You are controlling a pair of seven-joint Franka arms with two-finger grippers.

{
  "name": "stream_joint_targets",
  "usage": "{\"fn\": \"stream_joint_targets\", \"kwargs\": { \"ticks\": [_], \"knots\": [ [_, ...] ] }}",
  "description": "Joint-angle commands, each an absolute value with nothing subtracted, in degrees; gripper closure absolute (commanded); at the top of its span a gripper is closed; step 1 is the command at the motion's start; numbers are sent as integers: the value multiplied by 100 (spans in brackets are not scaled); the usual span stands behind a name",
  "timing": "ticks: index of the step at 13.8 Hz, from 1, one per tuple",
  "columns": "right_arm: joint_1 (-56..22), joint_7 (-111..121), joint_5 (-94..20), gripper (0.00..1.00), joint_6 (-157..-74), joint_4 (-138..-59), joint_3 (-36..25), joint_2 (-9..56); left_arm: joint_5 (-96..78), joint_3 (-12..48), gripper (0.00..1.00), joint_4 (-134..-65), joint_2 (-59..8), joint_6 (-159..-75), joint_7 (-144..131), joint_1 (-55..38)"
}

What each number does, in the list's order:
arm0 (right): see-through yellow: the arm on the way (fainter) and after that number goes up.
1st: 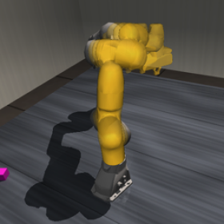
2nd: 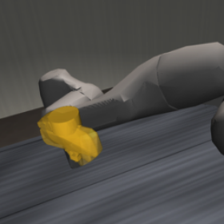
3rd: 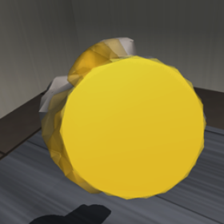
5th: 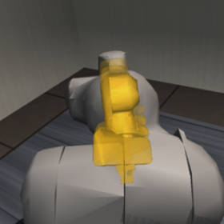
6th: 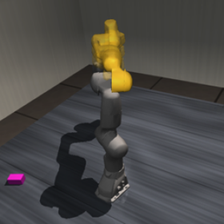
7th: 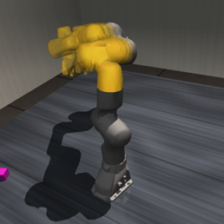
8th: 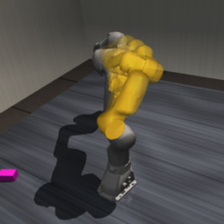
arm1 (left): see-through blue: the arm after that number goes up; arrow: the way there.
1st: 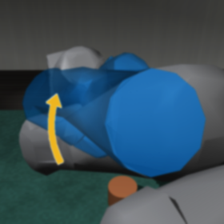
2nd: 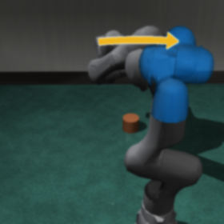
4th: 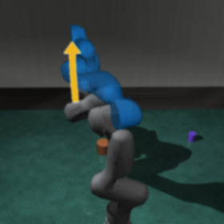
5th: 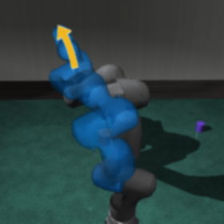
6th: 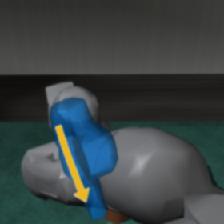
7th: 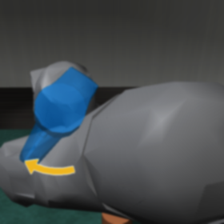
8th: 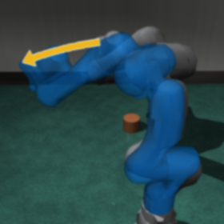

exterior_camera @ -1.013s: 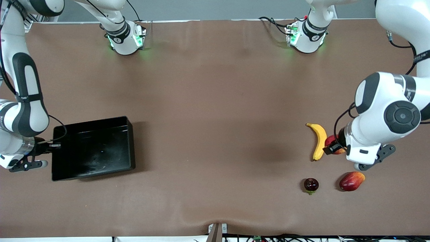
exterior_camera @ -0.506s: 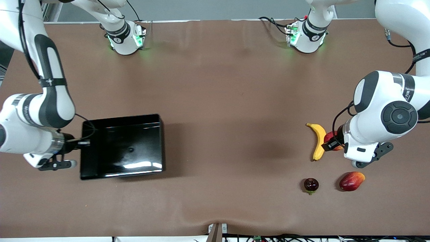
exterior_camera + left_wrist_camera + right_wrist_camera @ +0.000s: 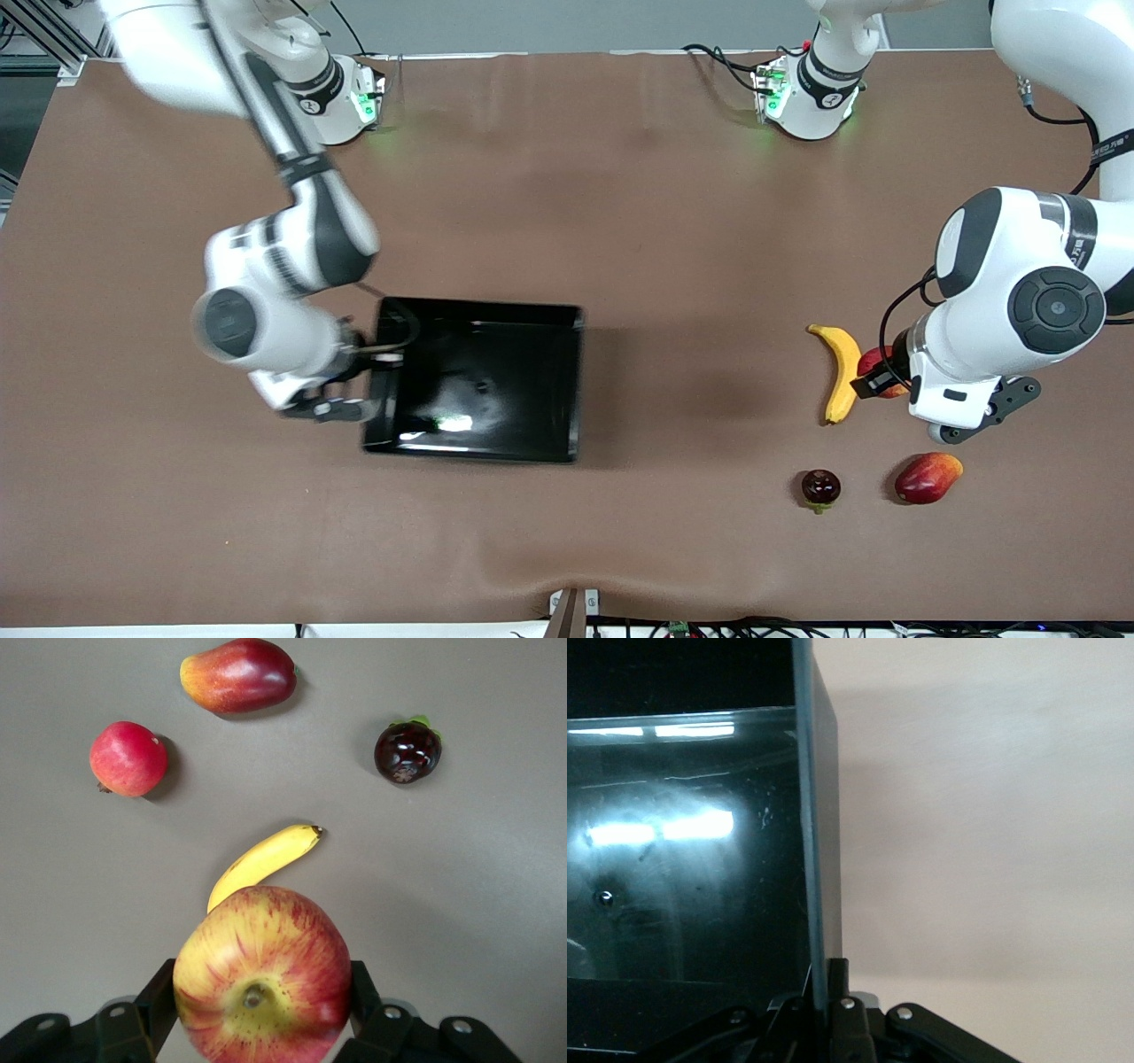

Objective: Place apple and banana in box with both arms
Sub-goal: 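Drag the black tray toward the table middle with the right gripper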

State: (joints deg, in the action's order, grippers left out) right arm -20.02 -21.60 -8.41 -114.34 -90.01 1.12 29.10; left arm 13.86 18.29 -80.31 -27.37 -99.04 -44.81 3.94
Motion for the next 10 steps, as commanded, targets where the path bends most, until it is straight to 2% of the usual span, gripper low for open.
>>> {"fn": "stream_joint_targets", "kwargs": {
  "ticks": [1, 5, 10],
  "knots": [
    [-2565, -2828, -984, 100, -11785, -9149, 44, 2768, 1521, 1854, 100, -8033, -2698, -9852, -4394, 422],
    [-3382, -3681, -993, 100, -12724, -9211, 35, 3101, 1521, 1846, 100, -8042, -2707, -9844, -4395, 431],
    [-4095, -4622, -1072, 100, -13017, -9342, 44, 3375, 1521, 1846, 100, -8051, -2707, -9852, -4395, 422]
  ]
}}
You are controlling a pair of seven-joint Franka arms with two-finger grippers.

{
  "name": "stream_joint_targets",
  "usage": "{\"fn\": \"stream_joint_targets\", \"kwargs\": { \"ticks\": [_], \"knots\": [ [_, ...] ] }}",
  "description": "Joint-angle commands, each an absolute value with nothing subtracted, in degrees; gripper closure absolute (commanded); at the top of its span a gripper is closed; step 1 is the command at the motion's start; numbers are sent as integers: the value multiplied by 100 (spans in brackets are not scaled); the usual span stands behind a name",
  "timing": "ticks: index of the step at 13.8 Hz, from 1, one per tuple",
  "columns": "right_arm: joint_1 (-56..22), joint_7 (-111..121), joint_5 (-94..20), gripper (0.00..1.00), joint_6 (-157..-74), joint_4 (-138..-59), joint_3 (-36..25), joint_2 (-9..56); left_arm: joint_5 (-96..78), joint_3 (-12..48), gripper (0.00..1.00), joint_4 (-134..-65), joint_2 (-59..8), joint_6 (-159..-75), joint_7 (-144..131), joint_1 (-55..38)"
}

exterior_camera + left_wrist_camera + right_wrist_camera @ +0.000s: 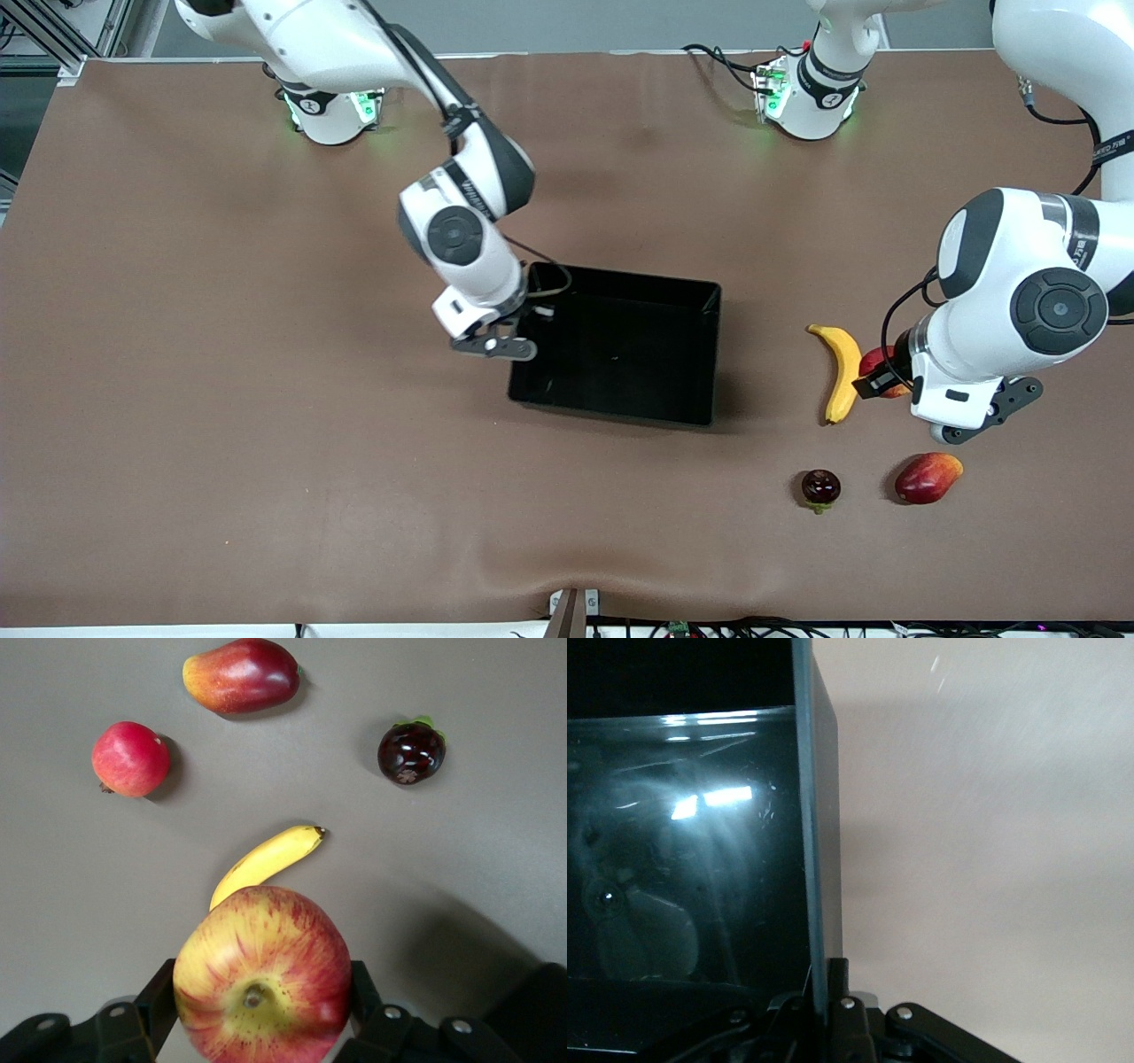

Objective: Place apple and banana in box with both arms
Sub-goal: 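Drag the black tray toward the table middle with the right gripper, then carry the apple over the tray with the left gripper while the right gripper withdraws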

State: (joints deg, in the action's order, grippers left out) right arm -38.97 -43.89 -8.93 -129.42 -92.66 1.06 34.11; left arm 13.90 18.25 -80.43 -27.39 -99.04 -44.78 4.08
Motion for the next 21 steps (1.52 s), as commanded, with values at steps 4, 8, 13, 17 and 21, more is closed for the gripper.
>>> {"fn": "stream_joint_targets", "kwargs": {
  "ticks": [4, 8, 13, 17, 21],
  "knots": [
    [-4403, -4658, -1064, 100, -13375, -9825, 35, 3375, 1512, 1846, 100, -8051, -2707, -9844, -4386, 457],
    [-4439, -4422, -984, 1, -13465, -9870, 18, 3340, 1433, 1811, 100, -8025, -2663, -9844, -4465, 457],
    [-4106, -4351, -984, 0, -12360, -9782, -26, 2489, 1048, 2056, 100, -8042, -2163, -9476, -4544, 413],
    [-3421, -3404, -984, 0, -11594, -9738, -26, 1970, 879, 2661, 100, -8068, -2074, -9247, -5402, 387],
    [-2534, -2218, -984, 0, -11207, -9773, -26, 1636, 905, 3015, 100, -8209, -2425, -9149, -6678, -218]
  ]
}}
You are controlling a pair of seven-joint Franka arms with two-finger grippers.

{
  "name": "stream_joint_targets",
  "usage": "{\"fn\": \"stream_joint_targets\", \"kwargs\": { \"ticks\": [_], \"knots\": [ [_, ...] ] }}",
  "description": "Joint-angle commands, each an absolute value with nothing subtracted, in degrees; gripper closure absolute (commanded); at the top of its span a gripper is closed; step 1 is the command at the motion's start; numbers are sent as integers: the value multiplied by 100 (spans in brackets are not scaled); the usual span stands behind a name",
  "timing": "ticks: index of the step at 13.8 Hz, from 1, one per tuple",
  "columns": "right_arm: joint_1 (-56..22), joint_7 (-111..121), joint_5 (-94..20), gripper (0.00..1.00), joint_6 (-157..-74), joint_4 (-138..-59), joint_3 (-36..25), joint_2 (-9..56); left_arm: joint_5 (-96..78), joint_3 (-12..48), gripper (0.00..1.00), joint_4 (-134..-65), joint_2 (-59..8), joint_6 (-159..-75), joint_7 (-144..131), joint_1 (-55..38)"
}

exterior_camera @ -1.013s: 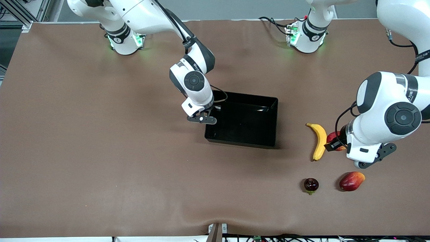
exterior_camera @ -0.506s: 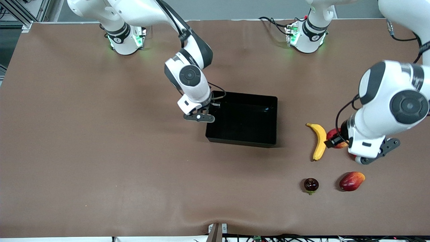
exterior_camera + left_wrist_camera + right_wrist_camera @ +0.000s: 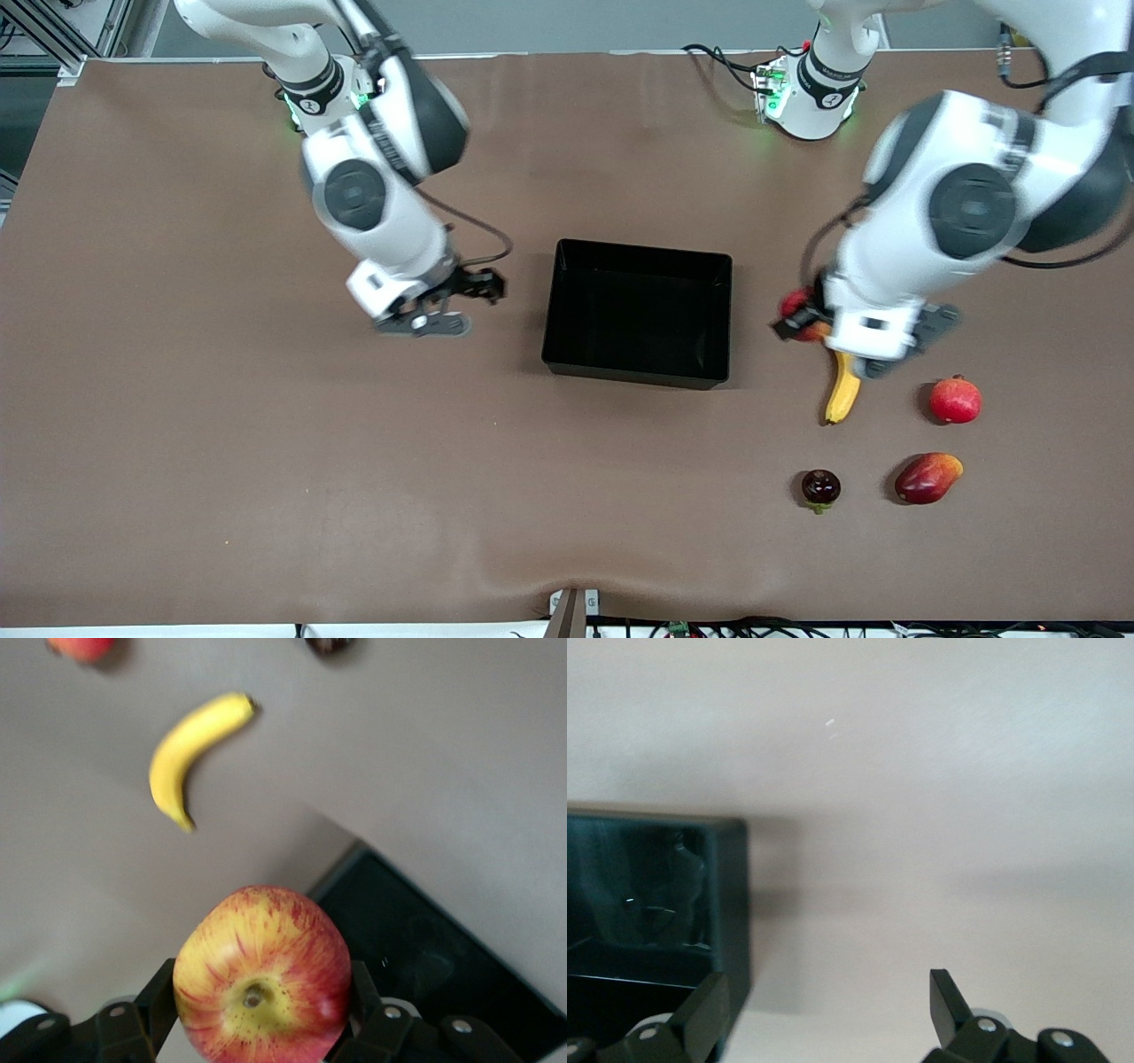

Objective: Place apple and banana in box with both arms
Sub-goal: 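Carry the apple over the tray with the left gripper while the right gripper withdraws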

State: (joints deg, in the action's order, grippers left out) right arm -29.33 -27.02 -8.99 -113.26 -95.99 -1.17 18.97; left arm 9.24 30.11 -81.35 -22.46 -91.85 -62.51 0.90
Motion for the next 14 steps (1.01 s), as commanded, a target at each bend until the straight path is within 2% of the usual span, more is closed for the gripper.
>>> {"fn": "stream_joint_targets", "kwargs": {
  "ticks": [1, 3, 7, 8, 11, 14],
  "knots": [
    [-2314, -1980, -984, 0, -11136, -9773, -26, 1539, 940, 3015, 100, -8235, -2574, -9184, -6923, -385],
    [-1953, -1339, -984, 0, -10891, -9773, -26, 1389, 975, 3015, 100, -8619, -2777, -9533, -7459, -597],
    [-1425, -897, -984, 0, -10495, -9765, -26, 1029, 1002, 3023, 100, -10437, -2418, -11333, -7603, -571],
    [-1389, -853, -984, 0, -10485, -9765, -26, 967, 1002, 3023, 100, -10641, -2417, -11634, -7603, -545],
    [-1292, -659, -923, 0, -10477, -9782, -26, 862, 1194, 3015, 100, -10722, -2680, -12049, -7603, -527],
    [-1283, -598, -397, 0, -10468, -9773, -35, 730, 1353, 3006, 100, -10749, -2978, -12304, -7603, -475]
  ]
}}
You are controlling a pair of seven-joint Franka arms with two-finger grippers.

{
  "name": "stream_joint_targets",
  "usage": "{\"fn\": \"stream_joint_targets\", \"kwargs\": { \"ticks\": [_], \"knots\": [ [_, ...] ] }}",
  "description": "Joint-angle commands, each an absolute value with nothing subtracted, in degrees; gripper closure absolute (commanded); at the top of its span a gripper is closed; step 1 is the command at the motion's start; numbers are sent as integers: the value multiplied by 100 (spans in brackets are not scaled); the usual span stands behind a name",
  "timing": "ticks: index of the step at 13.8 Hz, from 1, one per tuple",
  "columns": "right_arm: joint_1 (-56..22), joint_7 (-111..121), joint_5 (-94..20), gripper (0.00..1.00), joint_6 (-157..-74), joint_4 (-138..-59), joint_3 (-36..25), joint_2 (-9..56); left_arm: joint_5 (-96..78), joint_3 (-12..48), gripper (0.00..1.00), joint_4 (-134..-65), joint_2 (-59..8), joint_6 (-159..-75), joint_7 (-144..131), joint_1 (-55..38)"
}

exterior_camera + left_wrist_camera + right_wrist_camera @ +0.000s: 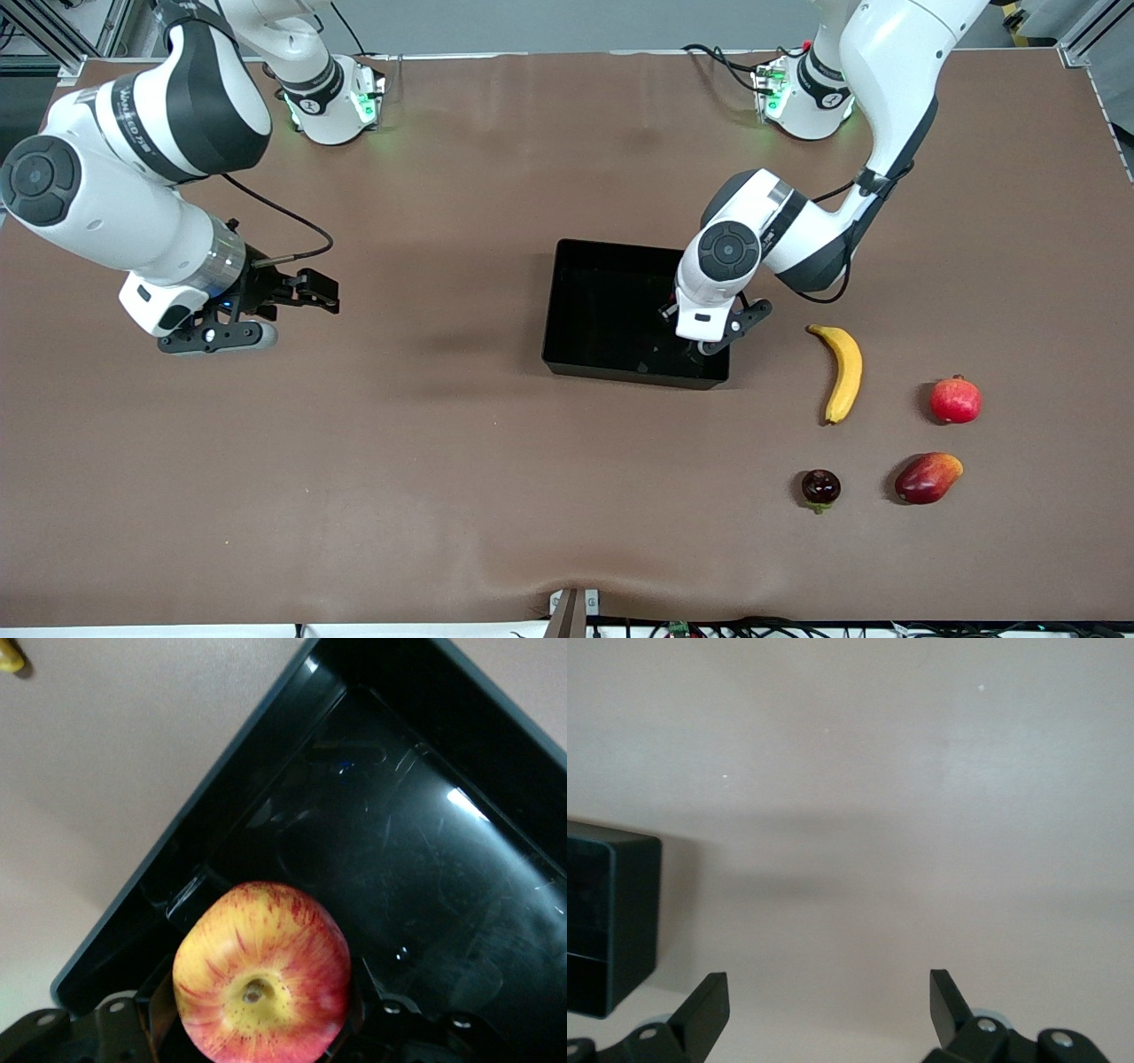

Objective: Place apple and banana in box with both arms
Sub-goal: 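Carry the apple over the tray with the left gripper while the right gripper withdraws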

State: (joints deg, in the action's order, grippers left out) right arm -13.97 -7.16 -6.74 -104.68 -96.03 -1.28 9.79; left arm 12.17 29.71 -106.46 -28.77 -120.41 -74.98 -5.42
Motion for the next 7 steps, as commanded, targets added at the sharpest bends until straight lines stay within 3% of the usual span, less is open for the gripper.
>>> {"fn": "stream_joint_targets", "kwargs": {
  "ticks": [1, 7],
  "knots": [
    [-1257, -537, -361, 0, -10416, -9773, -35, 677, 1362, 3006, 100, -10749, -3058, -12322, -7568, -483],
    [-555, 87, -352, 0, -9740, -9738, 9, 194, 1371, 3006, 100, -10732, -3418, -12384, -7523, -527]
  ]
}}
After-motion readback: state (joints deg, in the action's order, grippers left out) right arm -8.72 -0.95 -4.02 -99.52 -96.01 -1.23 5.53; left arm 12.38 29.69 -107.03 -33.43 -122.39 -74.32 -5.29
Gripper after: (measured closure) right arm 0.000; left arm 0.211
